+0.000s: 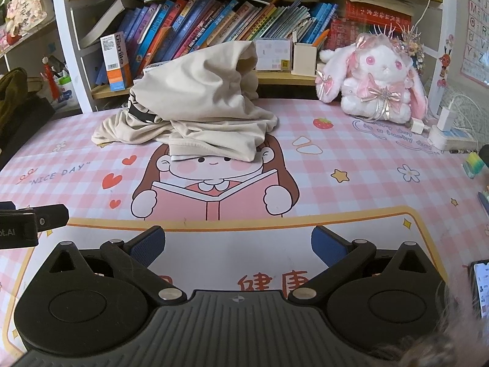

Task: Fold clothes

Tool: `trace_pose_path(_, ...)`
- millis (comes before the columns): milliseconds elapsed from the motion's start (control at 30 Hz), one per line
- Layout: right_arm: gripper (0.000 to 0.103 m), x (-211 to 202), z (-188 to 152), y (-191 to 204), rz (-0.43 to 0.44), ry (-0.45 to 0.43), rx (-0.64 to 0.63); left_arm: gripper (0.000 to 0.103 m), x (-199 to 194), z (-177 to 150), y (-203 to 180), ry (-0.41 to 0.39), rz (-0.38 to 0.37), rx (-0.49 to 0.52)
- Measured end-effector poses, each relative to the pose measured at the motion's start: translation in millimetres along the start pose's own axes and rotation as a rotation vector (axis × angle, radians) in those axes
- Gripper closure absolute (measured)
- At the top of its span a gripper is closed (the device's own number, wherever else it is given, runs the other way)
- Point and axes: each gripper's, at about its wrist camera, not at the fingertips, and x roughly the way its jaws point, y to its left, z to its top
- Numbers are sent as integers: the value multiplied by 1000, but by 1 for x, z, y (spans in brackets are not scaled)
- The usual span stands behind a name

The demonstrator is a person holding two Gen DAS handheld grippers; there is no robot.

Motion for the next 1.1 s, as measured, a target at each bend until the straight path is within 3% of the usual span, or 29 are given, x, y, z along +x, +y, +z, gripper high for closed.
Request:
trace_pose_path(100, 0, -1, 1, 0, 3, -4, -1, 0, -2, 0, 0, -10, 47, -40)
trace_pose_path(1100, 0, 9, 0, -9, 44, 23, -14, 0, 3, -4, -7, 19, 94, -62)
